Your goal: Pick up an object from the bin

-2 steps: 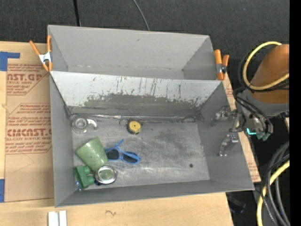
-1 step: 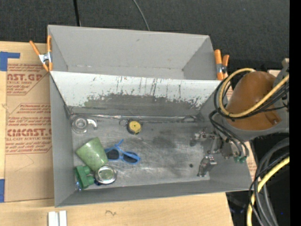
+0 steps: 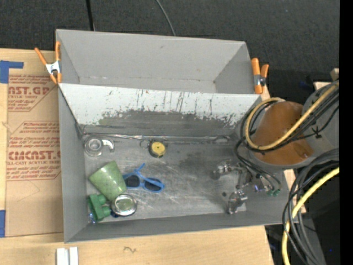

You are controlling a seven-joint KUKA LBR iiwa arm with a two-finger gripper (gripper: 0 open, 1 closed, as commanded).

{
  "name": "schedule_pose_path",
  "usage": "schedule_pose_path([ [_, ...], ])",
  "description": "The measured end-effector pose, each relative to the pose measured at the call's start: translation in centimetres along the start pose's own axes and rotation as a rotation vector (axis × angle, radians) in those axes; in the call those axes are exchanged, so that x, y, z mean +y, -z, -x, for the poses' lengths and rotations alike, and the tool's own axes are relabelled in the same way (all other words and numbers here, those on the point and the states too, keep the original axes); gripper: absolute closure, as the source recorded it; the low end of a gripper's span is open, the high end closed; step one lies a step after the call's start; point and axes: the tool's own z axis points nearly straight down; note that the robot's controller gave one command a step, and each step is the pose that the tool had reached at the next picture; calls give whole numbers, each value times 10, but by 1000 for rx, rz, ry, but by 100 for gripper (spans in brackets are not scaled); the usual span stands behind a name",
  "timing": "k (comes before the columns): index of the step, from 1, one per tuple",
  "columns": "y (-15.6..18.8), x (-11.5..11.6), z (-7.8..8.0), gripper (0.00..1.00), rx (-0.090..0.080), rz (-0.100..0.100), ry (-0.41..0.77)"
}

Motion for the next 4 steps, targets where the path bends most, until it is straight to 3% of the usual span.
schedule_pose_path([
  [1, 45, -52, 23, 0, 2, -2, 145],
  [2, 5, 12, 58, 0, 6, 5, 335],
  [3, -1, 18, 76, 0, 6, 2, 596],
  [4, 91, 105, 49, 0, -2, 4, 658],
])
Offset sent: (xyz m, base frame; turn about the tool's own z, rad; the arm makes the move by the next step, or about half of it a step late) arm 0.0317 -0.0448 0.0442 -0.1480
